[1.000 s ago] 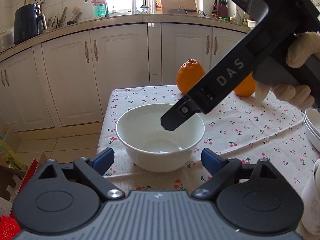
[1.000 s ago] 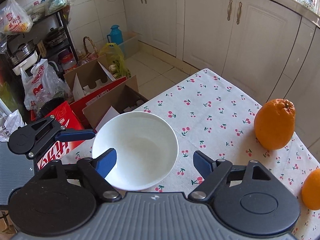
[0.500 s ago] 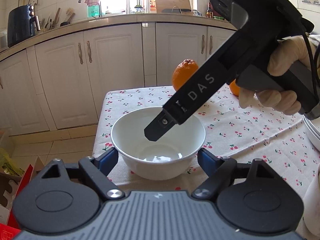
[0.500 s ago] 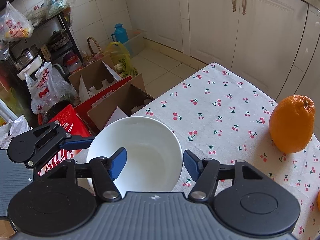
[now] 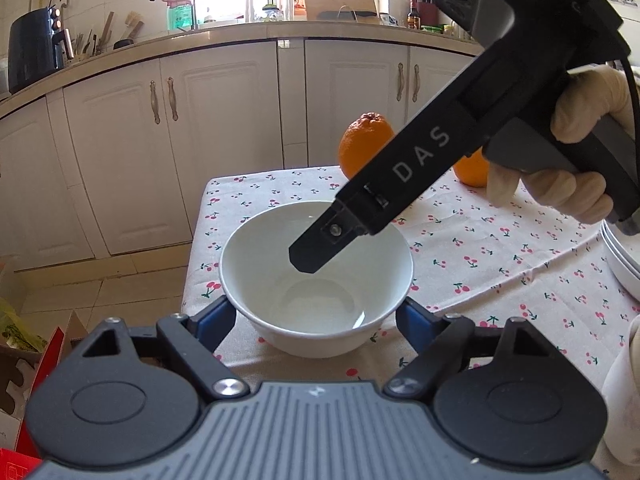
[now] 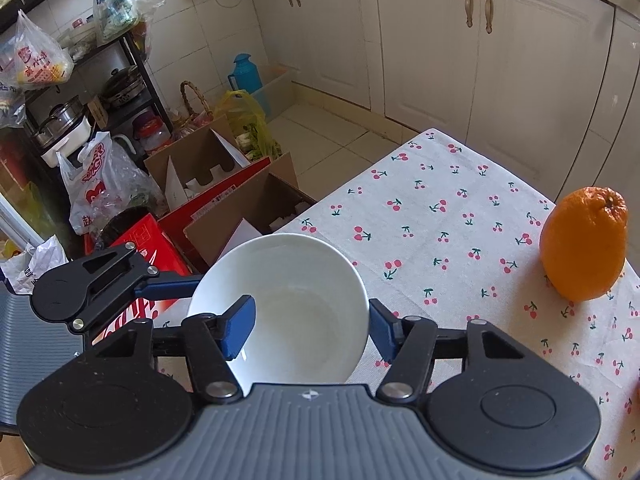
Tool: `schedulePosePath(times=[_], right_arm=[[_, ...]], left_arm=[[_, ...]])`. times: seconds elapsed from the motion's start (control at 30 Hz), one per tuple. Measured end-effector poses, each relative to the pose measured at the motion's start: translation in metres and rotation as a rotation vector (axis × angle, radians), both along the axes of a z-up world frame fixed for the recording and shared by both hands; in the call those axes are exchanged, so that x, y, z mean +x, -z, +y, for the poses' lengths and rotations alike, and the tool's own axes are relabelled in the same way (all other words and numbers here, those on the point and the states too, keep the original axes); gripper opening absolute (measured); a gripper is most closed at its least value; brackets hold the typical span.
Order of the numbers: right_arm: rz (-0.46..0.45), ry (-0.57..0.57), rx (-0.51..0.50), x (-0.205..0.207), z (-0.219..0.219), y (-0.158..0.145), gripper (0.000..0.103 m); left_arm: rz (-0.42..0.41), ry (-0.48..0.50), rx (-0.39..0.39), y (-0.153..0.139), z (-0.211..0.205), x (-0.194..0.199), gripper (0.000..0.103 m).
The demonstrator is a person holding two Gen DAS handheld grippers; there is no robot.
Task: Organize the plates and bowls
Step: 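Grasp the rim of the remaining white bowl with the right gripper, then lift the plain white bowl with the right gripper and lower it into the nested bowls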
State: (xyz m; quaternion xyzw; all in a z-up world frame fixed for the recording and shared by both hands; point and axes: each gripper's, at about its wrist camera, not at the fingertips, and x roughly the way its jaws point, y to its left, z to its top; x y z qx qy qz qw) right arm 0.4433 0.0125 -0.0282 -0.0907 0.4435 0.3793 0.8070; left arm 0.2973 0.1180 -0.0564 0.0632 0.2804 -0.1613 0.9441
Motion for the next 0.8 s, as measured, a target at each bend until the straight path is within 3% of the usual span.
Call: schedulePosePath(times=[0.4,0.8], right_arm=[[-0.029,-0.015,0.034,-0.048,-0.029,-0.033,0.067],[-0.07,-0.022,0.068,-0.116,-0.067,-0.066,0.067]], left_arm=[[-0.013,0.052,0.046,-0.033,-0.018,-0.04,0.087],[-0.042,0.104,0.034,-0.066,-0.04,-0.098,0.087]])
